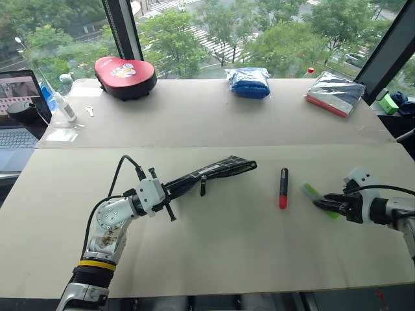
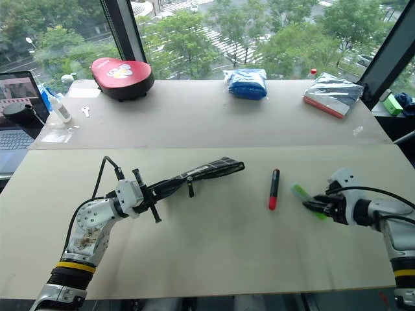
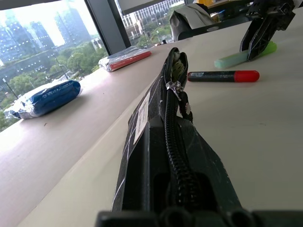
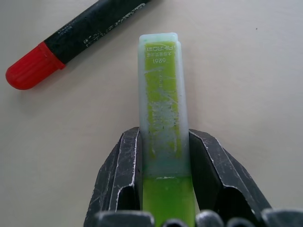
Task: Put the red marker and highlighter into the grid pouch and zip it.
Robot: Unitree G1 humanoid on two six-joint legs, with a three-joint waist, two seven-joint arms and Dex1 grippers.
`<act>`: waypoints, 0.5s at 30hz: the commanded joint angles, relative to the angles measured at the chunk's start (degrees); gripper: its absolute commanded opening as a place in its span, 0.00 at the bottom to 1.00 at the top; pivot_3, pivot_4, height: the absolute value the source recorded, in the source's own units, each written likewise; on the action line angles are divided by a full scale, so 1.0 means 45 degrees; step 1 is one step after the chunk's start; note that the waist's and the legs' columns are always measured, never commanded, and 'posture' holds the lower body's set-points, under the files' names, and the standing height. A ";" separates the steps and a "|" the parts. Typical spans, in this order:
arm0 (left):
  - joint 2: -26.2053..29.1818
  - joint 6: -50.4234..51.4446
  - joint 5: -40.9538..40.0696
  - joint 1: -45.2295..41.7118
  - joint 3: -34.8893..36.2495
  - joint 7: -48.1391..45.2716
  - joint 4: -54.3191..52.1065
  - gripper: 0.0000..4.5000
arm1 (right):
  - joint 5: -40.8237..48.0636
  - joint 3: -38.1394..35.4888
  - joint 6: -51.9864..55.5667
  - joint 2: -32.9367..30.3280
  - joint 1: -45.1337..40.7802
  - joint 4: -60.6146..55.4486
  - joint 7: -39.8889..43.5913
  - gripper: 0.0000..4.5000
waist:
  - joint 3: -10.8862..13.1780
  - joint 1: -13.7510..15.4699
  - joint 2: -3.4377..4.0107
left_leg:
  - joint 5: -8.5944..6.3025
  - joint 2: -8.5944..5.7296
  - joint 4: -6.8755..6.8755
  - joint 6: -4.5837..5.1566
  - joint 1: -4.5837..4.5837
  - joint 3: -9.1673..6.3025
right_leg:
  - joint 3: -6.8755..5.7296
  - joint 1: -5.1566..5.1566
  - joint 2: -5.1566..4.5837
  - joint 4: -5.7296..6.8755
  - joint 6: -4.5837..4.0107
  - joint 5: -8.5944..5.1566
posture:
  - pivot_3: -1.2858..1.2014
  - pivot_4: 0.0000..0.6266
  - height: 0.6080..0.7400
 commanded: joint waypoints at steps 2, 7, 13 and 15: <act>0.0055 -0.0404 0.0041 -0.0047 0.0037 -0.0052 -0.0027 0.00 | -0.0071 -0.0187 -0.0590 0.0363 -0.1093 0.0129 -0.0646 0.23 | -0.0001 -0.0079 -0.0001 | 0.0001 -0.0002 0.0004 -0.0001 0.0000 0.0007 | 0.0006 -0.0001 0.0000 0.0000 -0.0003 0.0002 | 0.52 0.24 1.00; 0.0109 -0.0634 0.0132 -0.0099 0.0033 -0.0160 0.0267 0.00 | 0.1382 -0.0582 0.0531 -0.0314 -0.3116 -0.1914 0.0330 0.23 | 0.0016 -0.0110 0.0034 | 0.0001 -0.0005 0.0003 -0.0002 -0.0010 0.0009 | 0.0014 -0.0024 -0.0001 0.0006 -0.0003 0.0003 | 0.52 0.24 1.00; -0.0036 -0.0876 0.0298 -0.0166 -0.0004 -0.0090 0.0522 0.00 | 0.2560 0.0840 0.1880 -0.0915 -0.3192 -0.5513 0.1399 0.23 | 0.0014 0.0072 0.0030 | 0.0000 0.0007 -0.0002 -0.0002 -0.0019 -0.0036 | -0.0030 -0.0017 0.0007 -0.0003 -0.0004 0.0001 | 0.52 0.24 1.00; -0.0091 -0.0946 0.0338 -0.0175 -0.0060 -0.0075 0.0578 0.00 | 0.2559 0.1533 0.2123 -0.0881 -0.3048 -0.6296 0.1503 0.23 | 0.0015 0.0074 0.0029 | -0.0001 -0.0001 0.0005 -0.0002 -0.0034 -0.0033 | -0.0026 -0.0019 -0.0003 -0.0008 -0.0003 0.0001 | 0.52 0.24 1.00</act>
